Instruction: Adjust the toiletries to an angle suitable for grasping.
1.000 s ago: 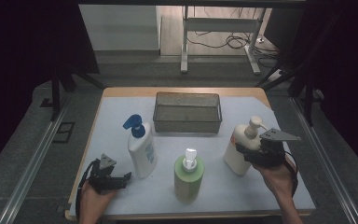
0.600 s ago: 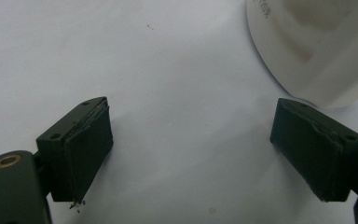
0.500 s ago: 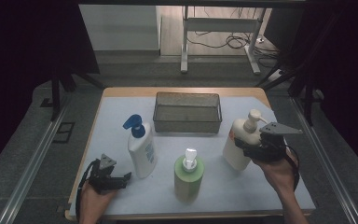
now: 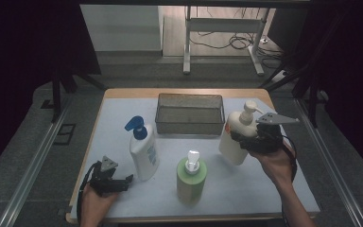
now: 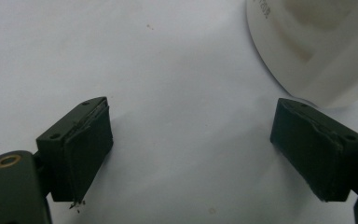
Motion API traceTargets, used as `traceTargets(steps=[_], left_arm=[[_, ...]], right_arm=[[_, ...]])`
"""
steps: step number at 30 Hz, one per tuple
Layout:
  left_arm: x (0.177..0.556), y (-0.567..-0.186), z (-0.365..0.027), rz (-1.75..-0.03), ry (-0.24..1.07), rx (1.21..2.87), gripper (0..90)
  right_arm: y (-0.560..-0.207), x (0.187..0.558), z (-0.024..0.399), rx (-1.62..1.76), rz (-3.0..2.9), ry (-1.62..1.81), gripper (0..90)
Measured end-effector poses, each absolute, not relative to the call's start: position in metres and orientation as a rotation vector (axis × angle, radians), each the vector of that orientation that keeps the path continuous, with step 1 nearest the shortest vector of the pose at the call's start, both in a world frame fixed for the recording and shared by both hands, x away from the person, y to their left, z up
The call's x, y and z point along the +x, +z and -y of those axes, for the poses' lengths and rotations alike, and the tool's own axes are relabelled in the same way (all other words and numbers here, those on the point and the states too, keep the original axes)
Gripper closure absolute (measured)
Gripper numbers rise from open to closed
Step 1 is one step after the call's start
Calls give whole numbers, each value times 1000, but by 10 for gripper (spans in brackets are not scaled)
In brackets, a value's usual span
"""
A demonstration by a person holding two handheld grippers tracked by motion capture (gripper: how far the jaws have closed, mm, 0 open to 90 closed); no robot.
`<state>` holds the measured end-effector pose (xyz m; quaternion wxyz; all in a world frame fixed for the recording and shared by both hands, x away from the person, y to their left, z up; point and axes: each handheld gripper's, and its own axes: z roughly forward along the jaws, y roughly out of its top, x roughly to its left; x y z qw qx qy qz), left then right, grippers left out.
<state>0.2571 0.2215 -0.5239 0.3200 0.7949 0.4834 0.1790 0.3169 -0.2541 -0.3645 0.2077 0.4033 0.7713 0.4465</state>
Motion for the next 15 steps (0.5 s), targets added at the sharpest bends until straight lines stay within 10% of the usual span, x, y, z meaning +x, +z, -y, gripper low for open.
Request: traceTargets(steps=[15], left_arm=[[257,-524,-222,-1271,469,2090,124]], right_arm=[[-352,334,230,1086,-2167,1249,373]])
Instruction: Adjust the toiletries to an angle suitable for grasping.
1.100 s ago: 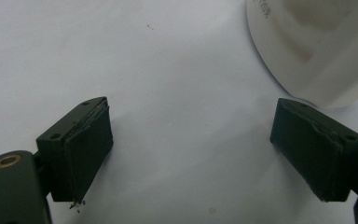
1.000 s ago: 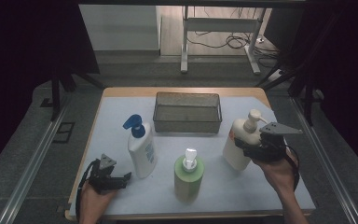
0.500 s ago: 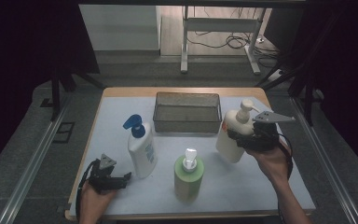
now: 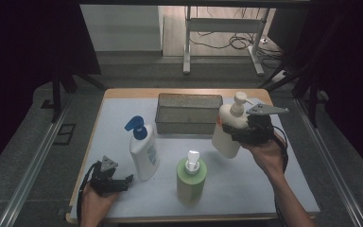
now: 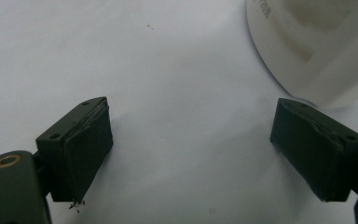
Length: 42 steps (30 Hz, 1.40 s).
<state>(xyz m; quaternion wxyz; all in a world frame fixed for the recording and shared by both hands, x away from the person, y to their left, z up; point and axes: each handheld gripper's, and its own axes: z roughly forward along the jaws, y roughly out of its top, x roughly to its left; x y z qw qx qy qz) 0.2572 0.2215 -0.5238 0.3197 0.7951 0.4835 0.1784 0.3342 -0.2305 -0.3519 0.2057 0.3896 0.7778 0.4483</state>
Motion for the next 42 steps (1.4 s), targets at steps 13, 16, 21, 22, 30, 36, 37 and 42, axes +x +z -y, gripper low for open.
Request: traceTargets(steps=[13,16,21,22,30,36,37,42], left_arm=[[258,-523,-222,-1271,460,2089,122],[258,-523,-222,-1271,459,2087,121],[258,-523,-224,-1277,449,2075,120],[258,-523,-224,-1277,449,2075,120],[258,-523,-222,-1275,467,2089,120],[257,-524,-222,-1278,468,2086,121],[257,-524,-222,-1278,469,2086,121],[257,-524,-222,-1277,469,2089,121]], right_arm=[[-344,349,212,1082,-2167,1265,373],[-343,351,209,1079,-2166,1262,373],[-339,357,202,1077,-2166,1263,373],[-339,357,202,1077,-2166,1263,373],[-332,366,194,1071,-2156,1267,373],[-329,376,184,1073,-2147,1270,374],[-328,378,182,1072,-2147,1268,374],[-329,384,176,1067,-2136,1262,374]])
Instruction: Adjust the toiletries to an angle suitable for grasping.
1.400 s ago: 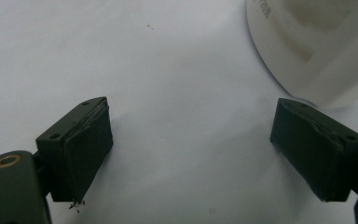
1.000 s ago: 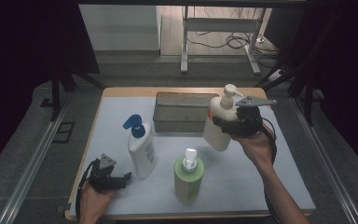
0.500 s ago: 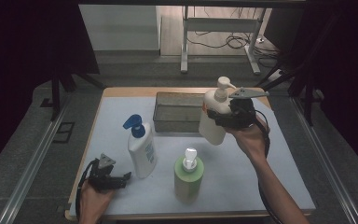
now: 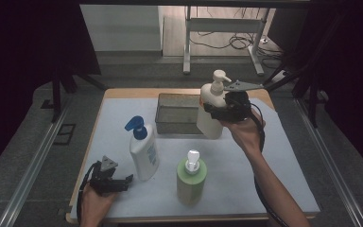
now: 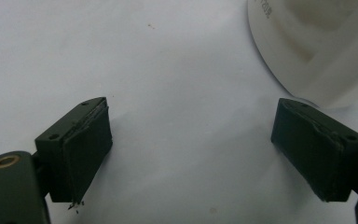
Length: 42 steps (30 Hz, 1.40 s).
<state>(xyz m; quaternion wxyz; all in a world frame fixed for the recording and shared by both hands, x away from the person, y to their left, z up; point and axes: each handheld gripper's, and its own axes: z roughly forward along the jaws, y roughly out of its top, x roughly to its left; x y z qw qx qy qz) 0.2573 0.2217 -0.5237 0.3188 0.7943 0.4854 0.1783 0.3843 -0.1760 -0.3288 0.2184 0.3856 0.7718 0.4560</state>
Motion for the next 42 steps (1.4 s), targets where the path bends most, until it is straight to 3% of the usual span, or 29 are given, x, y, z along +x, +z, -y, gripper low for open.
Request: traceTargets(steps=[42], left_arm=[[257,-524,-222,-1277,469,2089,122]], right_arm=[[-335,437,126,1093,-2084,1262,374]])
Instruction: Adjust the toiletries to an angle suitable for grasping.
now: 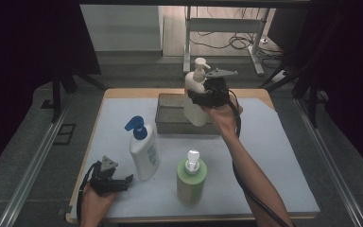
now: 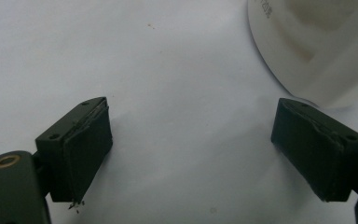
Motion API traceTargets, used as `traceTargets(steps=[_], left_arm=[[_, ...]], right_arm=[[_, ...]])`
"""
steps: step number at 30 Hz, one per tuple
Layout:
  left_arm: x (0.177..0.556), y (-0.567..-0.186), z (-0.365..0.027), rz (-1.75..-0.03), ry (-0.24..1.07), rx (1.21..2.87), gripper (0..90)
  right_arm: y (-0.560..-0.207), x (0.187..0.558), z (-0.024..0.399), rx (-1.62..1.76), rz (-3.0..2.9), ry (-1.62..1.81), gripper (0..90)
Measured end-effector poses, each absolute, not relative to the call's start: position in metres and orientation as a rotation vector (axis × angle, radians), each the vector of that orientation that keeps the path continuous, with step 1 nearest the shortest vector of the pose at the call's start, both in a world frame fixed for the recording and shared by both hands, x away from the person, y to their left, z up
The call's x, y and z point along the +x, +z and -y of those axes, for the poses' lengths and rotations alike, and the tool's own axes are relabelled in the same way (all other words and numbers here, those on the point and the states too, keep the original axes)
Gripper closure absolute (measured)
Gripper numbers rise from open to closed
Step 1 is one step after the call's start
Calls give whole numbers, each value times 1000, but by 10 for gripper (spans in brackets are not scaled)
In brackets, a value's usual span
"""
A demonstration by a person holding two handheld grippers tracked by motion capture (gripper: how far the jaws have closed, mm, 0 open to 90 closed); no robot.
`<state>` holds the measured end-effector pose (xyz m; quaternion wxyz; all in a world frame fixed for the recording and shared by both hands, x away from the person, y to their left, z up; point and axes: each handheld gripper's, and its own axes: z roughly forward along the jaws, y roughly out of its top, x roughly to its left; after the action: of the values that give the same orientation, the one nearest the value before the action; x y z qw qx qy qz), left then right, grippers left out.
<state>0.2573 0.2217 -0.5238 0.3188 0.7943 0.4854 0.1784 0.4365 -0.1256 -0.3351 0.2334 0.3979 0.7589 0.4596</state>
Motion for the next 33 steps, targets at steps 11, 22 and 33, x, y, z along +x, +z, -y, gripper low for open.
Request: traceTargets(steps=[11,22,33], left_arm=[[257,-524,-222,-1276,469,2089,122],[257,-524,-222,-1277,469,2088,123],[257,-524,-222,-1276,469,2089,122]], right_arm=[[-339,450,111,1090,-2079,1267,374],[-346,463,98,1089,-2081,1258,374],[-362,471,91,1091,-2100,1237,374]])
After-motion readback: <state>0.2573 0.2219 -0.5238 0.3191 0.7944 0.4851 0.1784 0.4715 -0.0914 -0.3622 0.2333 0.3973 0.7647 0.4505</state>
